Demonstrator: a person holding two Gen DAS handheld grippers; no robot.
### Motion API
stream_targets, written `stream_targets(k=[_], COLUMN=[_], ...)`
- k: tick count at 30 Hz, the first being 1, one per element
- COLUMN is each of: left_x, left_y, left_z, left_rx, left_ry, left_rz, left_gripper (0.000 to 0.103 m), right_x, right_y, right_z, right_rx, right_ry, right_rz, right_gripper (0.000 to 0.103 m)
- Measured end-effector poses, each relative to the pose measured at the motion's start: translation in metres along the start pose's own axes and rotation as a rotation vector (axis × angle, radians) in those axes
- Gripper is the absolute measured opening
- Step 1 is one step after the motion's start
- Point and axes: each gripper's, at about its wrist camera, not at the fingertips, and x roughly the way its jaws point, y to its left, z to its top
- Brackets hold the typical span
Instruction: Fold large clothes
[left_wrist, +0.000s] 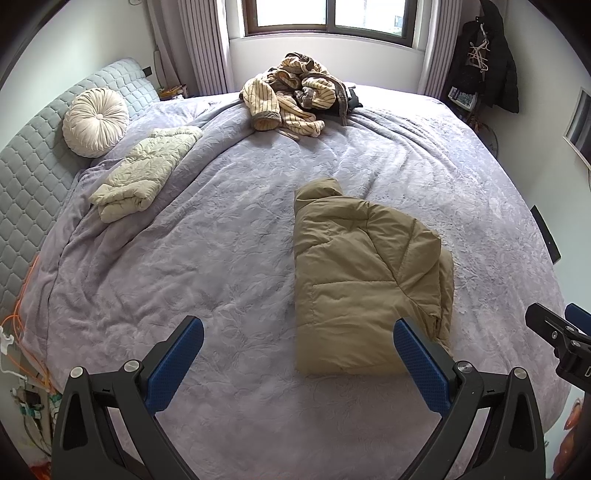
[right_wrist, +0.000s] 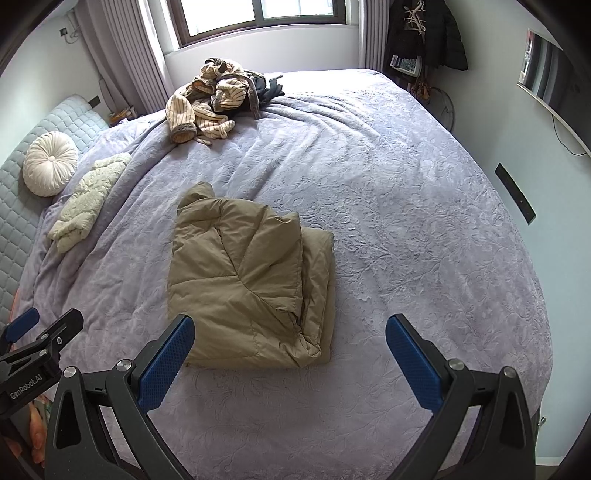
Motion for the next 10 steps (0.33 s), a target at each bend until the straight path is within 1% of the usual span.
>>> stream_targets(k=[10], left_x=[-0.0048], left_y=[-0.0016], left_z=[0.0033], left_rx=[0.011], left_ry=[-0.003], left_rz=[-0.025], left_gripper=[0.103], right_x=[-0.0008], right_y=[0.0014], right_z=[-0.0021], right_rx=[0.003], right_ry=[0.000], right_rz=[-0.002], right_gripper=[0.103])
